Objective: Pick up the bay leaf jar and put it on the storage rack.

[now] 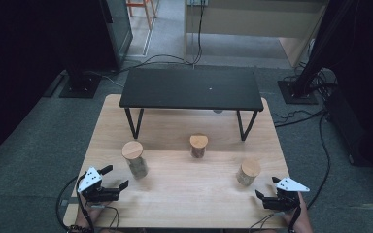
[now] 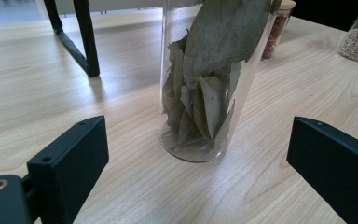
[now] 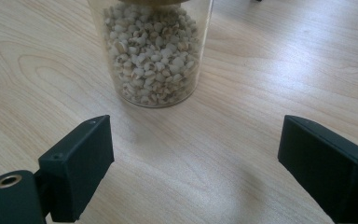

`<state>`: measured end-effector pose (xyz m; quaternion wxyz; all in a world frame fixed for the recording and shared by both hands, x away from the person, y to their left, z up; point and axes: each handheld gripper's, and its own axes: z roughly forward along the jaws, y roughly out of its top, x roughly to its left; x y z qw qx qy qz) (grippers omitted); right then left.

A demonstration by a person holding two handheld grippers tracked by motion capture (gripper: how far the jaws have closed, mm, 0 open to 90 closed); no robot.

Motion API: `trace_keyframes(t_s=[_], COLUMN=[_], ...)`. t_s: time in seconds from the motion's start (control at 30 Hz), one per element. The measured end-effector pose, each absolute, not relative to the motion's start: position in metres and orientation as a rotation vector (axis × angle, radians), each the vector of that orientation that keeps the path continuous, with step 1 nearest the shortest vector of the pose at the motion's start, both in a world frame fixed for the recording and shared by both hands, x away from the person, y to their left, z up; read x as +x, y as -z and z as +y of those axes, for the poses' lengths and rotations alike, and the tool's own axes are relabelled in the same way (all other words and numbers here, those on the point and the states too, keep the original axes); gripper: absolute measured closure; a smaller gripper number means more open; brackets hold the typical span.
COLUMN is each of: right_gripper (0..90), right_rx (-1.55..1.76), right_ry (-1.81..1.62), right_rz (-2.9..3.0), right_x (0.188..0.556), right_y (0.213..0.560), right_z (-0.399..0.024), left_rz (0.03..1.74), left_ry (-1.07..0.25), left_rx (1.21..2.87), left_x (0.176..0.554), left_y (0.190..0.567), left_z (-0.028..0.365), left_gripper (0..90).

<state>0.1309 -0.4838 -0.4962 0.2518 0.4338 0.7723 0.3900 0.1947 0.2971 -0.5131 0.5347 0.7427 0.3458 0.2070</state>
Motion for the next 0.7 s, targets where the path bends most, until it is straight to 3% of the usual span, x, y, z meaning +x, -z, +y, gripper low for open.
trace_keyframes(t_s=[0.7], right_gripper=[10.1], right_rx=[1.176], right_ry=[-1.066], right_rz=[2.103], right_x=[0.131], right_y=[0.4962], right_z=[-0.4846], left_rz=[0.838], left_ry=[-0.427], left_rx=[1.745], left_x=[0.2021], left_y=[0.5132], left_z=[0.3031], left_gripper=[5.4])
